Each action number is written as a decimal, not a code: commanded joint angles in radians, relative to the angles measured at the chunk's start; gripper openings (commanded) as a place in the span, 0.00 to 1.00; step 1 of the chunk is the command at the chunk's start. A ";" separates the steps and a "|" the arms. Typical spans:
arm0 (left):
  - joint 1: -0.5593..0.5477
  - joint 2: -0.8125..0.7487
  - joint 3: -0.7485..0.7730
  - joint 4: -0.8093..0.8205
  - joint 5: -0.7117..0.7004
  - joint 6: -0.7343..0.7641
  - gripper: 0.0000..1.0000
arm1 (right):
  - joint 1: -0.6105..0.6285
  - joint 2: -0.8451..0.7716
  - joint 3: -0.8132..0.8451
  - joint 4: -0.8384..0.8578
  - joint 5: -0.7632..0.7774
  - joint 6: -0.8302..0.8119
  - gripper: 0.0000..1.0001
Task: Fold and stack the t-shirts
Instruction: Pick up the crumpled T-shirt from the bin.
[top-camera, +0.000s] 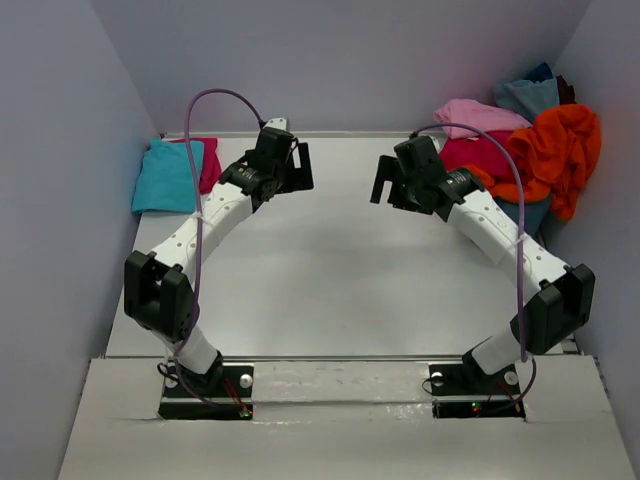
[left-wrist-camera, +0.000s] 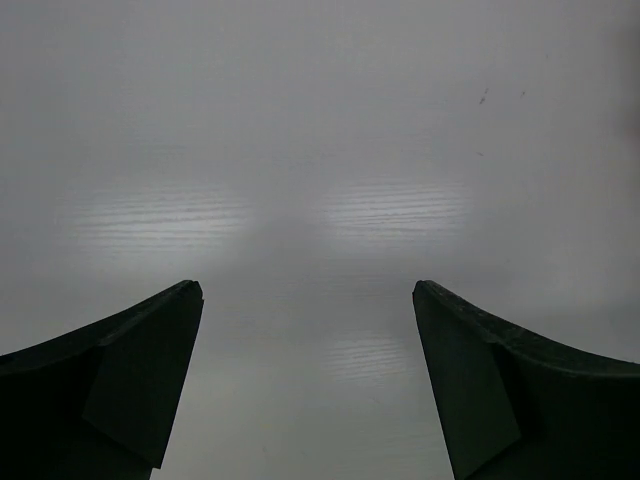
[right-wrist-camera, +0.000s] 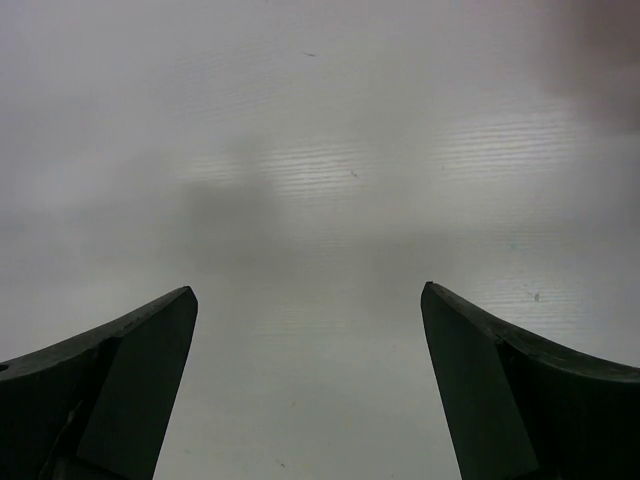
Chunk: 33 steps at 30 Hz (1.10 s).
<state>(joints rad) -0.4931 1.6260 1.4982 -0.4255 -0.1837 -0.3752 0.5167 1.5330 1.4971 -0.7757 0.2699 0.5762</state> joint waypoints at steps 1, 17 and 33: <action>0.002 -0.020 0.042 0.002 -0.005 0.005 0.99 | -0.006 -0.051 0.017 0.059 0.032 -0.016 1.00; 0.002 -0.006 0.046 0.011 0.010 0.002 0.99 | -0.043 -0.019 0.195 -0.031 0.351 -0.064 1.00; 0.011 0.101 0.168 -0.018 0.151 0.032 0.99 | -0.550 0.211 0.468 -0.123 0.077 -0.067 0.97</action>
<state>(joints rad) -0.4885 1.6737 1.5600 -0.4362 -0.1013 -0.3603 0.0063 1.6955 1.8614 -0.8822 0.4335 0.5125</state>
